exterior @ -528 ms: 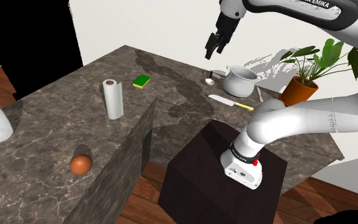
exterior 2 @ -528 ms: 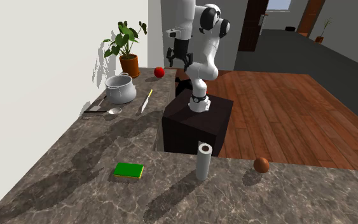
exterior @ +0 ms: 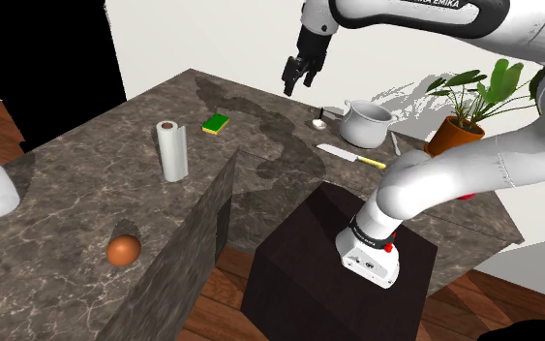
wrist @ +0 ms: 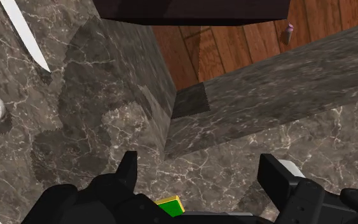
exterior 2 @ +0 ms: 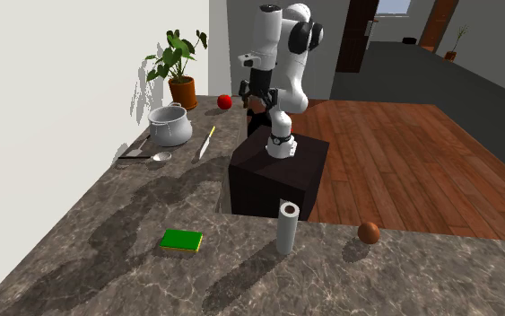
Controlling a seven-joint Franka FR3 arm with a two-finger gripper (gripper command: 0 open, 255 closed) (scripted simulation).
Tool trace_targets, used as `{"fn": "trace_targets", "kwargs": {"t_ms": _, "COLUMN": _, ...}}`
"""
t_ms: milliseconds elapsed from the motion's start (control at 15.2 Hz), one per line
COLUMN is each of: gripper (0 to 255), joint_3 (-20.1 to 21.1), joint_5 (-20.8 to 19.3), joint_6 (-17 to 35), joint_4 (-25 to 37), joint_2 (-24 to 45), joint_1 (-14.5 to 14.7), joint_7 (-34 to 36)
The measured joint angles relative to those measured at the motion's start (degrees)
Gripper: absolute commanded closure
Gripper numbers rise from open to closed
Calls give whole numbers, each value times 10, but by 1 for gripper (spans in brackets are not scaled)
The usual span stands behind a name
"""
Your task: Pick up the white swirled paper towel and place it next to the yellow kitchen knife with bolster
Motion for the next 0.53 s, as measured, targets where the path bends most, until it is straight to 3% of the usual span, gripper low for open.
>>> {"fn": "trace_targets", "kwargs": {"t_ms": 528, "gripper": 0, "joint_3": 61, "joint_5": 10, "joint_6": 75, "joint_4": 65, "joint_2": 152, "joint_1": 11, "joint_7": 73}}
